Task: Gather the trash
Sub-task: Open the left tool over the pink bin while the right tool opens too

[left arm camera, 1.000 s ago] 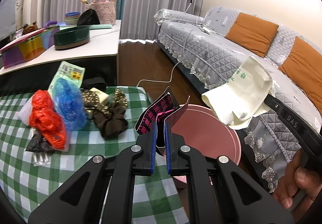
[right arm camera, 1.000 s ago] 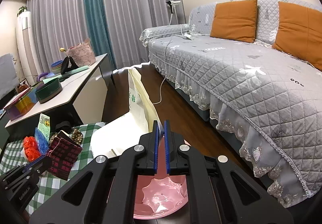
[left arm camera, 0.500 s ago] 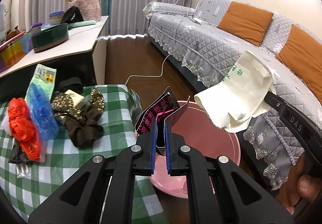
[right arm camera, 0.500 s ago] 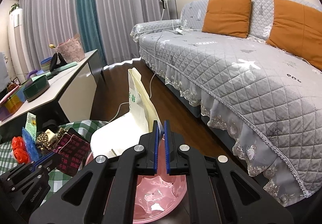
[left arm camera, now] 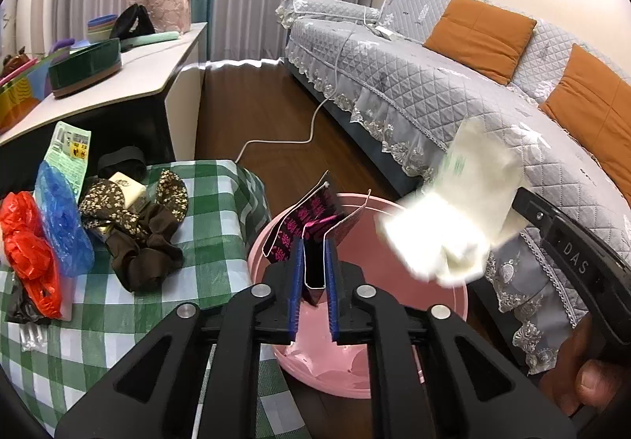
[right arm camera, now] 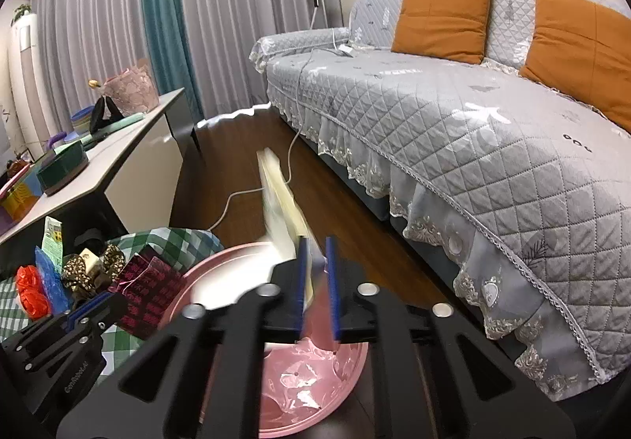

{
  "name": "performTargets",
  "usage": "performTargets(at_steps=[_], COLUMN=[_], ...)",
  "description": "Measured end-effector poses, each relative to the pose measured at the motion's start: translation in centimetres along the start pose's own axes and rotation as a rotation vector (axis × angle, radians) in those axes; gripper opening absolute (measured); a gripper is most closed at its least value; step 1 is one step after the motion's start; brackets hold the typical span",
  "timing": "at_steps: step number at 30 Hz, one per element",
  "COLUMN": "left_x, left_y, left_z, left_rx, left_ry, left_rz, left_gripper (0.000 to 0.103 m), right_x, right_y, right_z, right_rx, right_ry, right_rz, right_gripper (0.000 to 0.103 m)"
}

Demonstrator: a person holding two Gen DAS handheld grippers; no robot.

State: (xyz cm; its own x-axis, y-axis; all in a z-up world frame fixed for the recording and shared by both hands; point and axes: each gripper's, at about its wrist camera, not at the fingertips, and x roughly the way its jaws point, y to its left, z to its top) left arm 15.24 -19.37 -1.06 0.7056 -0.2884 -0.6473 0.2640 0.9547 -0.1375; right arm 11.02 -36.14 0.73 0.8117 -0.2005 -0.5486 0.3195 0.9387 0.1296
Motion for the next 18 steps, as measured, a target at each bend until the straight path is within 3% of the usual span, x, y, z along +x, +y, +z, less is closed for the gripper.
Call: performTargets(at_steps=[2, 3, 18], left_x=[-0.2, -0.5, -5.1], left_y=[0.1, 0.1, 2.0], left_z=[0.1, 0.1, -0.1], left_rx=[-0.006, -0.007, -0.013], left_ry=[-0.005, -0.012, -0.058], left_rz=[-0.003, -0.001, 0.022], left_gripper=[0.027, 0.029, 0.029], right_x=[-0.1, -0.1, -2.1], right_y=[-0.1, -0.1, 1.5], right_z=[0.0, 0.0, -0.3], right_rx=[0.004, 0.005, -0.025], right_ry=[-0.002, -0.004, -0.027], right_rz=[-0.010, -0.018, 0.020], right_gripper=[0.039, 0.041, 0.042])
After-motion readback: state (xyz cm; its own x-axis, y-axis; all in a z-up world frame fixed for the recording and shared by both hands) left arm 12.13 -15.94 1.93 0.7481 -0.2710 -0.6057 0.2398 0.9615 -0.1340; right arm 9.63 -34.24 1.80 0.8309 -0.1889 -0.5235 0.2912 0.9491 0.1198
